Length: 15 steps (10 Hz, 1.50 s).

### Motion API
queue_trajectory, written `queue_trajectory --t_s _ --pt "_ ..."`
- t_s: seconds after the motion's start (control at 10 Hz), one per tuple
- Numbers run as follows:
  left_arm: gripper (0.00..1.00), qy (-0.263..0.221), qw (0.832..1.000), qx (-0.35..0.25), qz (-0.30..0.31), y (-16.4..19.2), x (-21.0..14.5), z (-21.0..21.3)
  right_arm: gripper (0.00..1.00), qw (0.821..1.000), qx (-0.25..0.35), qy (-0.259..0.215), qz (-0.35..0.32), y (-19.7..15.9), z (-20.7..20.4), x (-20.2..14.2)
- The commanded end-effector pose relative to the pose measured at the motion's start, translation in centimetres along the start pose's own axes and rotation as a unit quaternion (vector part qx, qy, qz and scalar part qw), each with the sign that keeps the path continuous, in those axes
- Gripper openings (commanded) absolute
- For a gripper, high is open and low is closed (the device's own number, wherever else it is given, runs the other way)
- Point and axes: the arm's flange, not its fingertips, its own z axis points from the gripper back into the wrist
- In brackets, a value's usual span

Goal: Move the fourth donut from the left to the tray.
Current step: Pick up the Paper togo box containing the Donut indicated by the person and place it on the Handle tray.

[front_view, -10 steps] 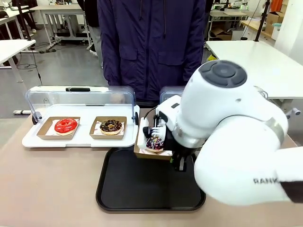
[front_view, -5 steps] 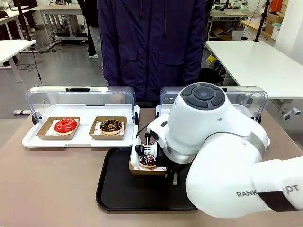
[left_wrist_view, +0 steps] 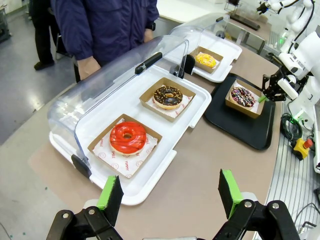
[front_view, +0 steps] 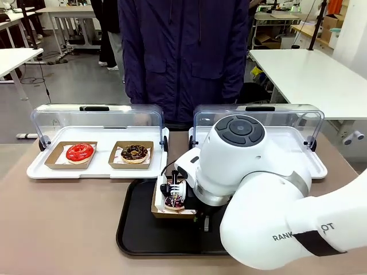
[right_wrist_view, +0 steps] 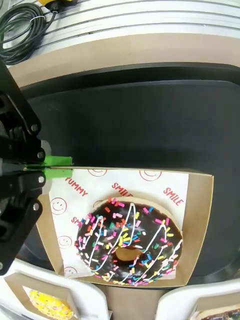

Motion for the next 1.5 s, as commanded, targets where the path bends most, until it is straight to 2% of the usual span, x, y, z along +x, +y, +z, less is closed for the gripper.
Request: queue_trajectory --t_s 0.0,0.7,0.8,0.9,1.0,1.2,1.3,1.4 --pt "1.00 -0.006 1.000 -0.003 -0.003 -0.2 0.0 0.0 0.02 1.000 -0.001 -0.012 0.004 1.0 -0.7 -1.6" --pt "1.00 -0.006 1.000 -0.003 -0.003 -0.2 0.0 0.0 0.02 1.000 0.023 -0.008 0.000 1.2 -2.0 -2.2" --pt "1.00 -0.006 1.000 -0.003 -0.003 -0.2 0.0 0.0 0.53 1.000 0.022 -0.005 -0.002 1.1 -1.9 -2.1" --pt "1.00 -0.006 1.000 -0.003 -0.003 -0.2 0.0 0.0 0.58 1.000 0.024 0.000 0.001 0.9 -1.9 -2.1" --pt "1.00 -0.006 1.000 -0.003 -0.003 -0.2 0.0 0.0 1.00 1.000 0.027 0.001 0.001 0.9 -1.8 -2.1" --pt "1.00 -0.006 1.000 -0.003 -0.003 -0.2 0.0 0.0 1.00 1.000 0.025 -0.008 0.003 0.8 -0.6 -2.0" --pt "1.00 -0.006 1.000 -0.003 -0.003 -0.2 0.0 0.0 0.81 1.000 0.027 -0.010 0.002 0.8 0.3 -1.9" --pt "1.00 -0.006 1.000 -0.003 -0.003 -0.2 0.0 0.0 0.91 0.999 0.032 -0.008 0.000 0.6 1.5 -1.7"
